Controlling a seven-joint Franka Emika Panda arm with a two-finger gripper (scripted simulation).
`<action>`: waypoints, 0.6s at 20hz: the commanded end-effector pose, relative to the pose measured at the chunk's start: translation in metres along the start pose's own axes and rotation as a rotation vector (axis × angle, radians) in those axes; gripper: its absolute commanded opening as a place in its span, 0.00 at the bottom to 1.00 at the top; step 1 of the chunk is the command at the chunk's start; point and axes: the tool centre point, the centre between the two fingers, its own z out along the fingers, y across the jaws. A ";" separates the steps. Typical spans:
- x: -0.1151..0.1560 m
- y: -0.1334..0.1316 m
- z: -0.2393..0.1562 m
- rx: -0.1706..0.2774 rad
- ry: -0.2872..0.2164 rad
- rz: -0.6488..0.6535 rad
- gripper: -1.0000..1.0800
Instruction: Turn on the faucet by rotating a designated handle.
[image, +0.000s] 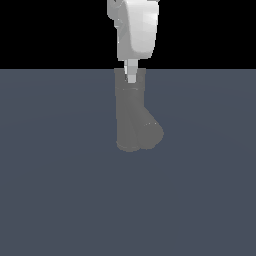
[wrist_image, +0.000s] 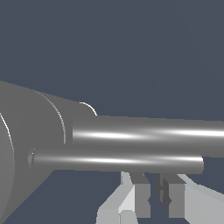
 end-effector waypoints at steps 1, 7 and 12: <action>0.031 0.003 0.000 0.003 0.002 0.033 0.00; 0.064 0.004 -0.001 0.002 0.002 0.039 0.00; 0.044 -0.004 0.000 0.000 -0.002 -0.010 0.00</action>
